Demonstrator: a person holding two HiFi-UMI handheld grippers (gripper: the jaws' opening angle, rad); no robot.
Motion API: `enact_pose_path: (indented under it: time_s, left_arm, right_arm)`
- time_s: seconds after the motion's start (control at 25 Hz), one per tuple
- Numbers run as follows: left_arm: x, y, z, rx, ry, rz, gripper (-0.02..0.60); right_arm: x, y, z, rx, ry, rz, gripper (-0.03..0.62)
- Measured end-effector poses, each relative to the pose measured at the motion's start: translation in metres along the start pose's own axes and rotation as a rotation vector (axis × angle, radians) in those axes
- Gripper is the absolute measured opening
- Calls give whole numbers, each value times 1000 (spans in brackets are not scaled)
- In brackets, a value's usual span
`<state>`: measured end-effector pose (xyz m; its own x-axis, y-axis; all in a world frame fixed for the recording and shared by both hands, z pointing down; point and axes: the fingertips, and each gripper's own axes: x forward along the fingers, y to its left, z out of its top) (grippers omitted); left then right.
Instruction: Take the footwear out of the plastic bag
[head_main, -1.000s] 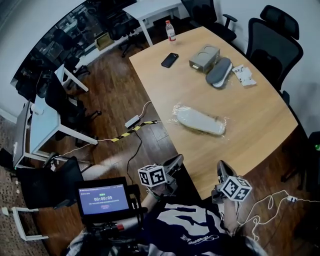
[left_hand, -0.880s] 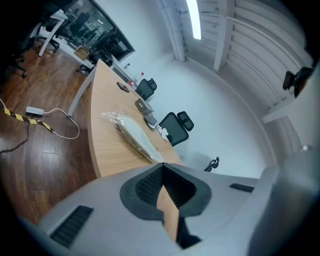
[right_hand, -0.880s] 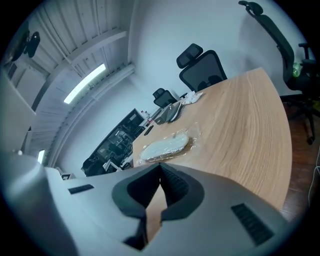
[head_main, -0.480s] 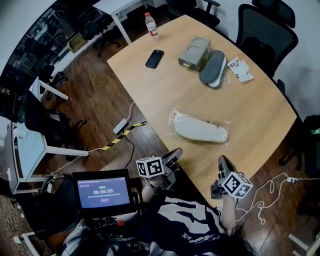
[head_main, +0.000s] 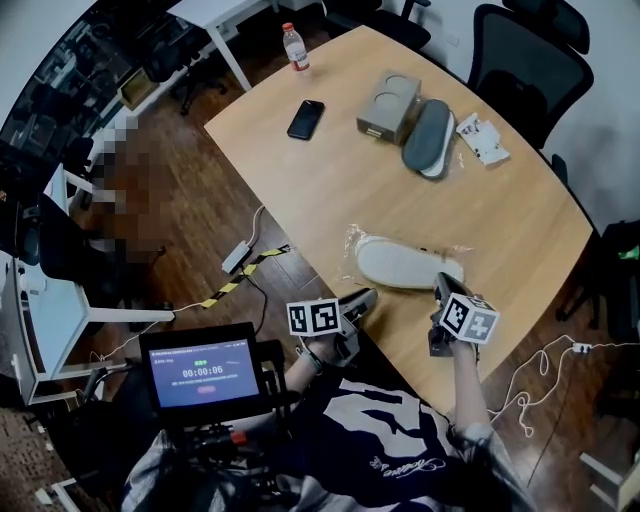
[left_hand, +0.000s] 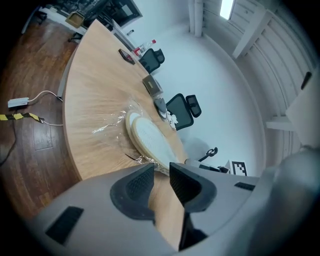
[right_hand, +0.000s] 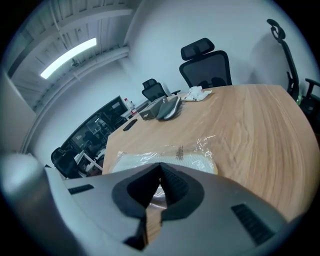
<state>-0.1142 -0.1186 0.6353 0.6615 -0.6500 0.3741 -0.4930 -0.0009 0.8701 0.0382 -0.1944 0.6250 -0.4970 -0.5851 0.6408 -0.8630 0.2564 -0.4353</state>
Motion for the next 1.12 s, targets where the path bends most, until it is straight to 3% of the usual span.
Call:
enact_pose_path:
  time_s: [0.2,0.48,0.56,0.76,0.96,1.12]
  left_arm:
    - [-4,13,4,-56,1,13,87]
    - [-12,26,5,-62,9,34,94]
    - [-9,25,2,-56,23,14,159]
    - [6,20,8,-54,17,-12,196]
    - [19,23,22,-168,-36,-13,196]
    - [27,24,28,-200,-49,17,196]
  right_arm:
    - [26,-11,-21,-59,101,-77,-3]
    - [22,-12,-29,-195,141,-80,-3]
    - [16,-16,-32,-202,140,-80,-3]
    - [4,-26,-40,-81,119,-18,-3]
    - [0,-29,-41,103,90,92,-3]
    - [1,-31,-43,89,97,93,-3]
